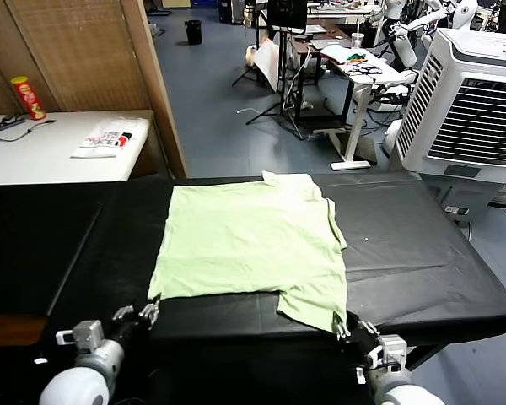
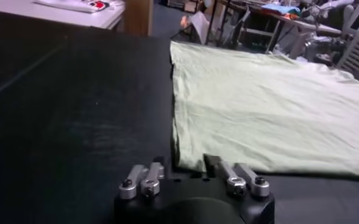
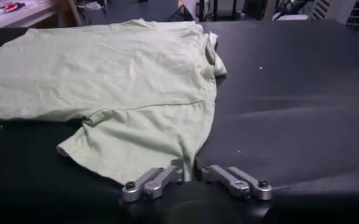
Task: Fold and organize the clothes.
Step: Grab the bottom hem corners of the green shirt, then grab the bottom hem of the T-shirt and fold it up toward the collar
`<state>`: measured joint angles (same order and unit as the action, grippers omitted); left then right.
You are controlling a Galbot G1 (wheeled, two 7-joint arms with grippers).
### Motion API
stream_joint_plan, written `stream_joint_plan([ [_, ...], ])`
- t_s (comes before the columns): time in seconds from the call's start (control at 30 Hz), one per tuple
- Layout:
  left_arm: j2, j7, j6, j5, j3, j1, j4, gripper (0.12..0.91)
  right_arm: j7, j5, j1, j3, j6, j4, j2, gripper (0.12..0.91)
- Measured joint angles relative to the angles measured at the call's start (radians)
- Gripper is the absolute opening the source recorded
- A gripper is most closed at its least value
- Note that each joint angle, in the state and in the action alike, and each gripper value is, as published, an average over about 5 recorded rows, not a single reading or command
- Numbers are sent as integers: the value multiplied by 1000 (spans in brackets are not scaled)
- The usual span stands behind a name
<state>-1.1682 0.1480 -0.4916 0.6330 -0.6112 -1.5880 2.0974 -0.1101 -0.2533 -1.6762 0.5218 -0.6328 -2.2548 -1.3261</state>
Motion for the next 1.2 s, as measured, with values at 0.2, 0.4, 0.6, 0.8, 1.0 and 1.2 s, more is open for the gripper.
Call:
stream_joint_plan([
  [0.2, -10, 5, 17, -32, -7, -31, 47, 125, -2, 12, -76, 32, 7, -83, 14, 122],
  [0.4, -7, 13, 34, -48, -36, -127, 121, 125, 27, -26, -91, 63, 80, -99, 40, 122],
  [0.6, -27, 5, 97, -72, -44, -189, 173, 125, 73, -80, 24, 57, 198, 6, 78, 122],
  [0.8, -67, -9, 156, -98, -27, -97, 132, 125, 96, -85, 224, 12, 299, 171, 135, 122],
  [1.0, -86, -15, 190, -157, 2, 50, 33, 125, 109, -90, 401, -49, 356, 328, 179, 122],
  [1.2, -89, -28, 225, -207, 27, 154, -80, 125, 124, -69, 539, -113, 378, 477, 179, 122],
])
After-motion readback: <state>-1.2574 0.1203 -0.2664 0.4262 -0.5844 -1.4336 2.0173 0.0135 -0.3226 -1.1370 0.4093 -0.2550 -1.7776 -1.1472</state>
